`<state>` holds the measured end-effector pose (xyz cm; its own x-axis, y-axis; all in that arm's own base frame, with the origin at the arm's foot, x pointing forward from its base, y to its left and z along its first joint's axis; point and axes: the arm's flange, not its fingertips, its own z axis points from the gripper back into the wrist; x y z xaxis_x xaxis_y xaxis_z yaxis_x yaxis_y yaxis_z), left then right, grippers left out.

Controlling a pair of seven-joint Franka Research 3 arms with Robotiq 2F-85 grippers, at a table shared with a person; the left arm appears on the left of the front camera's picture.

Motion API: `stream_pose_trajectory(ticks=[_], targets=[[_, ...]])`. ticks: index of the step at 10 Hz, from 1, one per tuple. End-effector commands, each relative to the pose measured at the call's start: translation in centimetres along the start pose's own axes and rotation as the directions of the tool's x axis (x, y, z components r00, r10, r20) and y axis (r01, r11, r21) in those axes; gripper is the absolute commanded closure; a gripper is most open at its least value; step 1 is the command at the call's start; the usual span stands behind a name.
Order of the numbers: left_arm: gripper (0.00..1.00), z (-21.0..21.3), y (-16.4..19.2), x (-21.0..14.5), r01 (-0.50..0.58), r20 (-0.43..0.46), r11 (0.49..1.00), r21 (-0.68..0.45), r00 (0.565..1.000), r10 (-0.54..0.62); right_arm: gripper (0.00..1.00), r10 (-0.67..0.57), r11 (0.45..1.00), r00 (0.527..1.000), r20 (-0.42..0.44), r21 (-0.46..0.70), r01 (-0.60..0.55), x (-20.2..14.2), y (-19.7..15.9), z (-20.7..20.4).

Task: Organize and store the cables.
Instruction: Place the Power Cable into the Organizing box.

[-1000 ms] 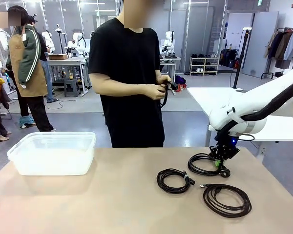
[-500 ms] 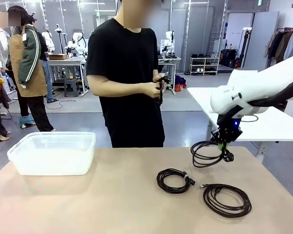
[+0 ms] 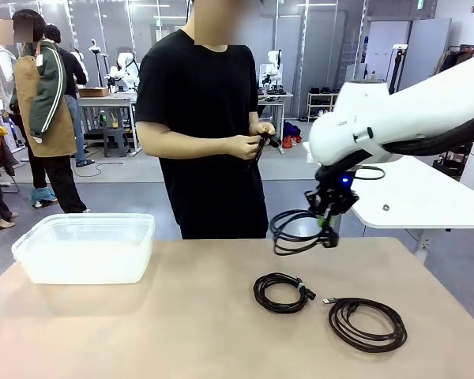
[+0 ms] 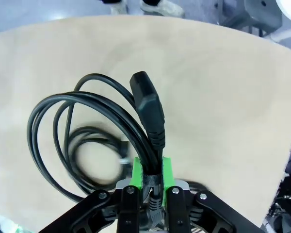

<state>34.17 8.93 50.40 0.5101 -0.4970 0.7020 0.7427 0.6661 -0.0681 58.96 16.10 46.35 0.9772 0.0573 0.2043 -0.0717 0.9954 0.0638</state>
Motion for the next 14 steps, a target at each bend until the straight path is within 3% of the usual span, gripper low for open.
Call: stream_pose_trajectory(ticks=[1, 3, 6, 9, 14], targets=[[0.0, 0.1, 0.1, -0.1, 0.009, 0.001, 1.0, -0.006, 1.0, -0.009, 1.0, -0.038, 0.997, 0.995, 0.089, 0.069, 0.032, -2.6, 5.5, -0.7], [0.0, 0.1, 0.1, -0.1, 0.009, 0.001, 1.0, -0.006, 1.0, -0.009, 1.0, -0.053, 0.994, 0.993, 0.101, 0.096, 0.043, -4.2, 12.1, -2.6], [0.0, 0.1, 0.1, -0.1, 0.009, 0.001, 1.0, -0.006, 1.0, -0.009, 1.0, -0.134, 0.987, 0.982, 0.135, 0.104, 0.121, -5.8, 18.2, -5.5], [0.0, 0.1, 0.1, -0.1, 0.009, 0.001, 1.0, -0.006, 1.0, -0.009, 1.0, -0.159, 0.985, 0.983, 0.094, 0.079, 0.152, -7.6, 20.2, -9.0], [0.0, 0.1, 0.1, -0.1, 0.009, 0.001, 1.0, -0.006, 1.0, -0.009, 1.0, -0.159, 0.986, 0.987, -0.007, 0.049, 0.159, -9.8, 19.4, -12.9]])
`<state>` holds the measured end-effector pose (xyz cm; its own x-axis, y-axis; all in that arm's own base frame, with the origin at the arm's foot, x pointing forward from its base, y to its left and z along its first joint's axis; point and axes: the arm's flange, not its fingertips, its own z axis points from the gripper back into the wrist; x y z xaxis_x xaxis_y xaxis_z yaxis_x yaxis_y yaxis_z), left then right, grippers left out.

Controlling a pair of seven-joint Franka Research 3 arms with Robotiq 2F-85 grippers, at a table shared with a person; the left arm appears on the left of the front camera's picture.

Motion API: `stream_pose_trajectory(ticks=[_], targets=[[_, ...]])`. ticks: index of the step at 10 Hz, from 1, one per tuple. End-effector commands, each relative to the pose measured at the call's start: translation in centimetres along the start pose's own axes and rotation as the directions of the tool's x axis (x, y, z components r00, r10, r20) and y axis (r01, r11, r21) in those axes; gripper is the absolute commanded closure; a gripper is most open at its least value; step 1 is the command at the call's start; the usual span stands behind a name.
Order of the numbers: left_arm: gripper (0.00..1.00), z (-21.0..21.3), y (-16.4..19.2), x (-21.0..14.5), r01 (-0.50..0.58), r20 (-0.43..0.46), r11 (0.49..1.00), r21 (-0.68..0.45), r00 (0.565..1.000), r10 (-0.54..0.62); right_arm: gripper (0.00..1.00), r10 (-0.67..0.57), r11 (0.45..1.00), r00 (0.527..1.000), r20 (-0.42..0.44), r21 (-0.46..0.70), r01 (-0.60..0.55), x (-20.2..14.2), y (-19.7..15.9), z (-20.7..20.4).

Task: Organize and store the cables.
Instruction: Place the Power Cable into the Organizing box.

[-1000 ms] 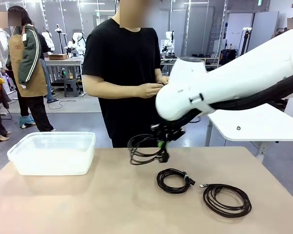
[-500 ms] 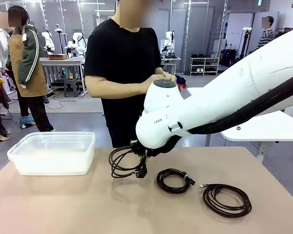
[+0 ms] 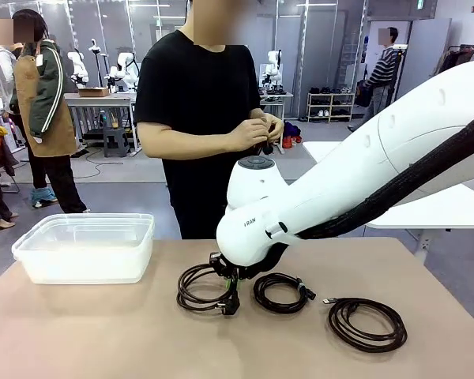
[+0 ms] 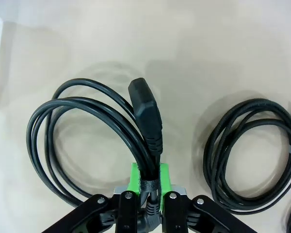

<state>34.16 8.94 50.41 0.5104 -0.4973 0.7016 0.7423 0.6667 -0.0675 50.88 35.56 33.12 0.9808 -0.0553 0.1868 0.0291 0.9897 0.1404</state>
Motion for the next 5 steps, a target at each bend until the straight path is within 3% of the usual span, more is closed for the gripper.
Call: stream_pose_trajectory(ticks=[1, 2, 4, 5], targets=[[0.0, 0.1, 0.1, -0.1, 0.009, 0.001, 1.0, -0.007, 1.0, -0.009, 0.68, -0.053, 0.999, 0.999, 0.003, -0.004, 0.053, -0.4, -0.1, -0.2], [0.0, 0.1, 0.1, -0.1, 0.009, 0.001, 1.0, -0.007, 1.0, -0.009, 0.42, -0.057, 0.998, 0.998, 0.004, 0.001, 0.057, -0.3, -0.4, -0.1], [0.0, 0.1, 0.1, -0.1, 0.009, 0.001, 1.0, -0.007, 1.0, -0.009, 0.0, -0.063, 0.998, 0.998, 0.019, 0.024, 0.063, -0.3, -0.7, 0.7], [0.0, 0.1, 0.1, -0.1, 0.009, 0.001, 1.0, -0.007, 1.0, -0.009, 0.0, -0.053, 0.998, 0.998, 0.036, 0.024, 0.053, -0.4, -1.1, 1.4]])
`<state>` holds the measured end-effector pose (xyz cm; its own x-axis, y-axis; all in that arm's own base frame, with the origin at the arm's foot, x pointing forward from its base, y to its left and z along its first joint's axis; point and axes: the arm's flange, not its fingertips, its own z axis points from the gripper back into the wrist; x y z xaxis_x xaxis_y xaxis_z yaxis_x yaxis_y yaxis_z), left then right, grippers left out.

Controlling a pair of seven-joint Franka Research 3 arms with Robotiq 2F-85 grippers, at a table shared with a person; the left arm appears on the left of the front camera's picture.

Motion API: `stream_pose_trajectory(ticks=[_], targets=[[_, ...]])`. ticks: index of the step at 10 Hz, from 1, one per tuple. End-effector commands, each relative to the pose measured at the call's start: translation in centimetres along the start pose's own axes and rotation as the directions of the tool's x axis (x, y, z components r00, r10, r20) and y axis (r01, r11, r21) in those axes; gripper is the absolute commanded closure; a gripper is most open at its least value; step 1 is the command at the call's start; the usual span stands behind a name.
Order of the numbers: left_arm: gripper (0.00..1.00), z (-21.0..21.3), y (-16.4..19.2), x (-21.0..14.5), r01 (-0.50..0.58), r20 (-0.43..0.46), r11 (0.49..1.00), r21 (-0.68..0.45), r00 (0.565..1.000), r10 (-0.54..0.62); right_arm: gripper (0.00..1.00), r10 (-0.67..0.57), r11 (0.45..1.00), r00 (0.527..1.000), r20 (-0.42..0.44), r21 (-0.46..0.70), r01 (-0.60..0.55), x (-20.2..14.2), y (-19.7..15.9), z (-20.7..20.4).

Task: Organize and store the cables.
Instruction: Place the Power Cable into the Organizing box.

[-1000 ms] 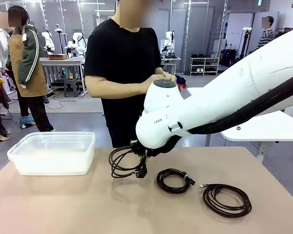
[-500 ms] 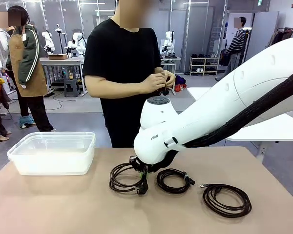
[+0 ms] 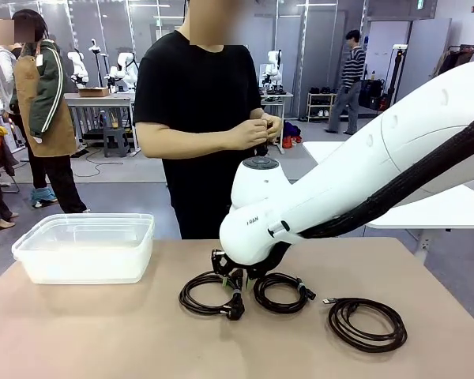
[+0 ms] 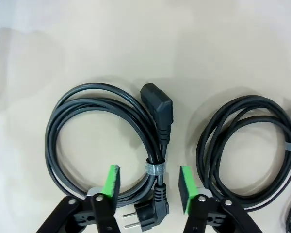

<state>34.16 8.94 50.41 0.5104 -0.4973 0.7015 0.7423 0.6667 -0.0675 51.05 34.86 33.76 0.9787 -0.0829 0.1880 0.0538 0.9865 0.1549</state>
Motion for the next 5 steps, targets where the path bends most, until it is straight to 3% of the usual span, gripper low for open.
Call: stream_pose_trajectory(ticks=[1, 3, 5], targets=[[0.0, 0.0, 0.0, 0.0, 0.0, 0.0, 1.0, 0.0, 1.0, 0.0, 0.0, -0.006, 1.0, 0.999, 0.052, 0.006, 0.006, -0.8, -1.5, 1.8], [0.0, -2.2, -0.8, 3.3, -0.018, -0.014, 0.998, -0.059, 1.0, 0.017, 0.0, 0.051, 0.999, 0.996, 0.073, -0.003, -0.051, -1.2, -5.4, 5.3], [0.0, -4.3, -2.1, 6.3, -0.043, -0.086, 0.996, -0.075, 0.996, 0.036, 0.0, 0.107, 0.993, 0.991, 0.075, 0.048, -0.111, -1.9, -10.4, 8.9]])
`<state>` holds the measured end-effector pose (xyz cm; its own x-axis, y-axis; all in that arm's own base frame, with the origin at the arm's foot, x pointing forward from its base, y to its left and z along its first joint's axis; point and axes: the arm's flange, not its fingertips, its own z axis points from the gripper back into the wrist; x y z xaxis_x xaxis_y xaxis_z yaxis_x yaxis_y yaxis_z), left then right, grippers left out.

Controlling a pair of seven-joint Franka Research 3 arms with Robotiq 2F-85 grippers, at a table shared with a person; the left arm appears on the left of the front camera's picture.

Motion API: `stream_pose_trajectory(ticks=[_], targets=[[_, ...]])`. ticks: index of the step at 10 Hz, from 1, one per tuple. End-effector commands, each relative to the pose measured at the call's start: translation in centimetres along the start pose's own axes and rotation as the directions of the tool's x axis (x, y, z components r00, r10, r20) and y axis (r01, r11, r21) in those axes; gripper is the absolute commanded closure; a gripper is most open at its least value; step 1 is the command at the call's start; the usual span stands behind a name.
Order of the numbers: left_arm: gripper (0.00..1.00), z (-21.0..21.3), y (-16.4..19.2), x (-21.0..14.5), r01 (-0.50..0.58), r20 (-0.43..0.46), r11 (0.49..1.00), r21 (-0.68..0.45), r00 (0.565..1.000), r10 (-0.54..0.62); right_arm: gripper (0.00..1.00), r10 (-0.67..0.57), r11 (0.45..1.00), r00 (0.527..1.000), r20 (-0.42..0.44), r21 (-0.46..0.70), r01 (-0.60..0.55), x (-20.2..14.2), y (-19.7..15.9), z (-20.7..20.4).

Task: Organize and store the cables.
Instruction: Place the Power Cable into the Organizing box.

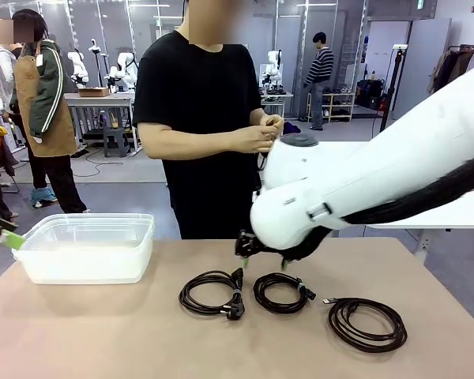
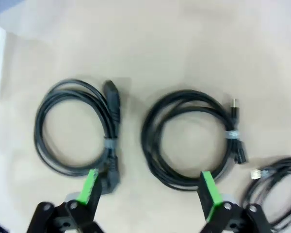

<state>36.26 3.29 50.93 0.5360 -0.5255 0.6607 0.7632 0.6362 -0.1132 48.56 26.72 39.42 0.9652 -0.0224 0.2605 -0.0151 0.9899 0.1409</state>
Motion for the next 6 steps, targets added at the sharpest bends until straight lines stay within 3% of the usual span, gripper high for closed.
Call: stream_pose_trajectory(ticks=[1, 4, 6], targets=[[0.0, -2.2, -0.9, 3.9, -0.048, -0.059, 0.998, -0.03, 0.997, 0.046, 0.0, 0.058, 0.997, 0.997, 0.05, 0.053, -0.061, -1.8, -6.3, 3.8], [0.0, -7.5, -5.1, 9.3, -0.08, -0.14, 0.996, -0.046, 0.987, 0.073, 0.0, 0.188, 0.971, 0.981, 0.047, 0.142, -0.193, -4.5, -16.3, 8.8], [0.0, -11.6, -8.3, 12.8, -0.139, -0.203, 0.99, -0.027, 0.97, 0.131, 0.0, 0.264, 0.949, 0.96, 0.091, 0.153, -0.275, -6.5, -23.0, 11.8]])
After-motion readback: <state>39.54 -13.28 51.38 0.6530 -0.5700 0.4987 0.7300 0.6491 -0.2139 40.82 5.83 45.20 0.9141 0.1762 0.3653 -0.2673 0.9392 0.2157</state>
